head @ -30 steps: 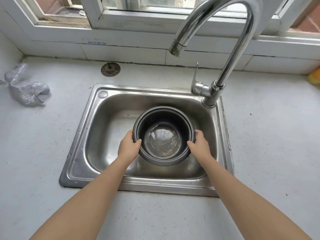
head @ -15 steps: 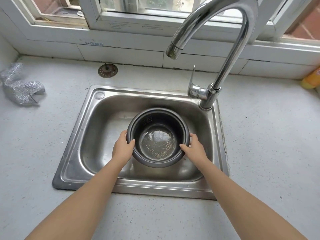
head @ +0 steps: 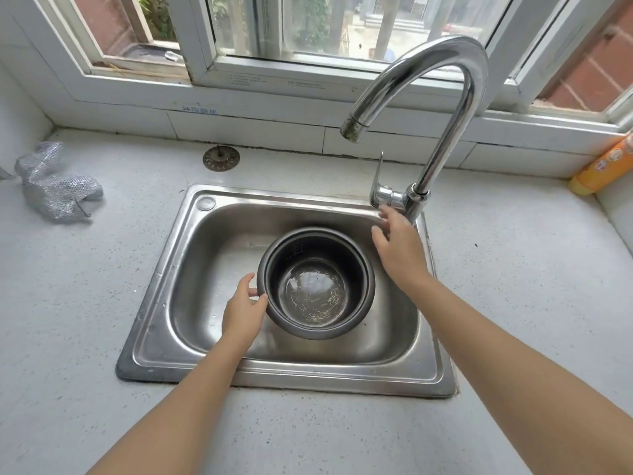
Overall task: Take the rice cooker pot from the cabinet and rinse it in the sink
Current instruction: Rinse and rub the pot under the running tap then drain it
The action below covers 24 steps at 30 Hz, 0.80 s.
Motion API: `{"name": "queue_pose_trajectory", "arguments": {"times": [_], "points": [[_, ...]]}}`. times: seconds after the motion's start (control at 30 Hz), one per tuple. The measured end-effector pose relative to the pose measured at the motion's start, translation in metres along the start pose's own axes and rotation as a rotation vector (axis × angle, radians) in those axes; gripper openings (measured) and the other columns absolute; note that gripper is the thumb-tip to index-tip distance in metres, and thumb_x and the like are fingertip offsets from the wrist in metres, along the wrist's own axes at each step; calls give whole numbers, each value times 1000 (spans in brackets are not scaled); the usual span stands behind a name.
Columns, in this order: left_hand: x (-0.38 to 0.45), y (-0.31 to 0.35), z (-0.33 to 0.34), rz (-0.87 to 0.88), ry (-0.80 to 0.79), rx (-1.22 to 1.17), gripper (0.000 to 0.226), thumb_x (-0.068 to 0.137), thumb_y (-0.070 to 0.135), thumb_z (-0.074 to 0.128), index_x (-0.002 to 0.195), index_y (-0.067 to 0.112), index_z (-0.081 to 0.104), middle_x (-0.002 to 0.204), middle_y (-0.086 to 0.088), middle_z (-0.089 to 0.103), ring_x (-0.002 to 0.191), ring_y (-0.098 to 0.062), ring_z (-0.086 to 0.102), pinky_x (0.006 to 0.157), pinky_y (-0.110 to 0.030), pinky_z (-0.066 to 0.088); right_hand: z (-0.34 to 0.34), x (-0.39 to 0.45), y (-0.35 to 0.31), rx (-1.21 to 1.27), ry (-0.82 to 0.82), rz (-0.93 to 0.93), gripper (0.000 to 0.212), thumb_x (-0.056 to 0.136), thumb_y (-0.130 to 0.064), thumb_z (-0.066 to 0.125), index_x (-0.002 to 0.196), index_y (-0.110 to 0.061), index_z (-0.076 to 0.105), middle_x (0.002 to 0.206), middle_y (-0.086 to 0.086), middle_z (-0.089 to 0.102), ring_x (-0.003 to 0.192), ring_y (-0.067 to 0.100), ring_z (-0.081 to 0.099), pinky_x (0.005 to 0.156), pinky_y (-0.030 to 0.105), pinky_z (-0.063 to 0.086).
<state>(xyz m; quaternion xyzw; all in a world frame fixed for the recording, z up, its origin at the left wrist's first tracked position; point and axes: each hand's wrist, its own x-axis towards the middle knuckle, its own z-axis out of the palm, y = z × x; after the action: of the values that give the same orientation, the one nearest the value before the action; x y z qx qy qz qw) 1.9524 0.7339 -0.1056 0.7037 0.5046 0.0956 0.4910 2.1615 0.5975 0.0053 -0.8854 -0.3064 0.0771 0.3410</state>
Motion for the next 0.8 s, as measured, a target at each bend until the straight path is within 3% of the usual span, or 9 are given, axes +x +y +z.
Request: {"name": "queue_pose_trajectory", "arguments": {"times": [0.1, 0.23, 0.4, 0.5, 0.6, 0.7, 0.8], "points": [[0, 0, -1, 12, 3, -17, 50, 89, 19, 53, 137, 24, 38, 100, 7, 59, 82, -11, 59, 62, -21, 41, -3, 24, -13, -18, 79, -51, 45, 93, -11, 49, 137, -5, 40, 132, 13, 52, 119, 25, 51, 97, 24, 34], [1, -2, -1, 4, 6, -16, 50, 89, 21, 54, 137, 25, 39, 100, 7, 60, 83, -11, 60, 64, -23, 40, 4, 56, -18, -78, 14, 34, 55, 94, -12, 47, 144, -3, 25, 140, 17, 42, 126, 30, 44, 106, 39, 36], [3, -2, -2, -16, 18, -22, 48, 88, 21, 55, 134, 29, 44, 93, 13, 60, 75, -1, 57, 58, -16, 37, 14, 76, -16, -159, 25, 72, 36, 92, -10, 43, 127, 0, 38, 107, 22, 57, 98, 38, 54, 74, 41, 39], [3, -4, -1, -9, 8, -31, 46, 89, 21, 54, 133, 32, 46, 94, 13, 62, 74, -2, 59, 57, -17, 38, 16, 87, -17, -90, 46, 144, 26, 93, -11, 44, 118, -4, 43, 98, 18, 57, 91, 35, 55, 72, 40, 38], [4, -4, 0, 0, -1, -30, 44, 89, 20, 53, 131, 31, 49, 94, 11, 62, 73, -5, 59, 57, -16, 39, 16, 98, -16, -8, 90, 195, 6, 93, -12, 44, 97, -7, 44, 91, 13, 52, 87, 29, 52, 71, 35, 34], [3, -3, -1, 3, 1, -38, 43, 89, 19, 54, 130, 32, 50, 88, 16, 60, 66, -2, 57, 54, -13, 37, 16, 100, -15, 33, 143, 200, 25, 93, -10, 43, 114, -6, 55, 109, 14, 63, 103, 30, 57, 80, 32, 39], [4, -4, -1, 6, -3, -48, 43, 89, 19, 54, 130, 34, 51, 86, 18, 60, 63, 0, 57, 52, -8, 36, 18, 99, -13, 15, 168, 179, 18, 92, -7, 42, 101, -2, 57, 99, 18, 64, 94, 34, 58, 70, 29, 35]]}}
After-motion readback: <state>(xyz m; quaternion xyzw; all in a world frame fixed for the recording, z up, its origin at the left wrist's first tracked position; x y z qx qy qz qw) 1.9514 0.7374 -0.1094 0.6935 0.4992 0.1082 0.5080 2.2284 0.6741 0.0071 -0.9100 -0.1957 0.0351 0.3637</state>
